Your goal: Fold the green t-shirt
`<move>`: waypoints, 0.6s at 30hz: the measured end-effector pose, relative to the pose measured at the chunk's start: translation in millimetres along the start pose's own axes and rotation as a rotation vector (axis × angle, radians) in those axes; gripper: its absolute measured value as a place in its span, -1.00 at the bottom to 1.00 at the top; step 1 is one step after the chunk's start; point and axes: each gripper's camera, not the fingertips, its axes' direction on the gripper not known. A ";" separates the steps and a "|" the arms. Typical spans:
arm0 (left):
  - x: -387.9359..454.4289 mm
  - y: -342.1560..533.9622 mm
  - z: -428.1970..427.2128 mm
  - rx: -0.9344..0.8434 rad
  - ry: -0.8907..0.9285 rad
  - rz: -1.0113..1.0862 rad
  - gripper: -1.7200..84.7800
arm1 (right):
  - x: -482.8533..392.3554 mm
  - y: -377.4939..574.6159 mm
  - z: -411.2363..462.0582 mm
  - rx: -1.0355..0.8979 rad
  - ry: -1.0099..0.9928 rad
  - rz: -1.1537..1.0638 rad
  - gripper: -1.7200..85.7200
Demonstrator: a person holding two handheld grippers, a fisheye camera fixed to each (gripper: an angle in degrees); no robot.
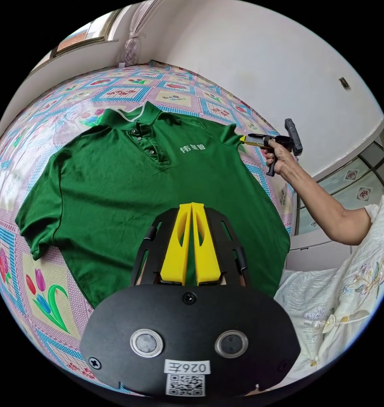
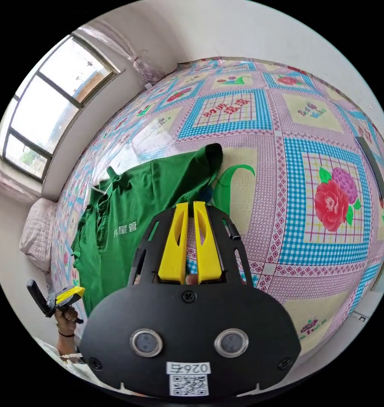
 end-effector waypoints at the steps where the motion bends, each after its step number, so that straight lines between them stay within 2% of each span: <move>1: -2.4 2.1 -2.3 0.001 0.006 -0.005 -0.98 | -27.9 -0.5 -2.5 0.006 0.052 -0.107 -0.99; 5: -8.0 7.6 -7.8 0.008 0.033 -0.025 -0.98 | -140.9 15.7 6.9 -0.006 0.292 -0.562 -0.99; 11: -11.8 10.4 -15.6 0.018 0.042 -0.034 -0.98 | -249.3 84.7 46.8 -0.049 0.545 -1.105 -1.00; 18: -17.0 7.9 -17.4 0.005 0.051 -0.033 -0.98 | -284.4 142.8 87.2 -0.032 0.814 -1.393 -0.99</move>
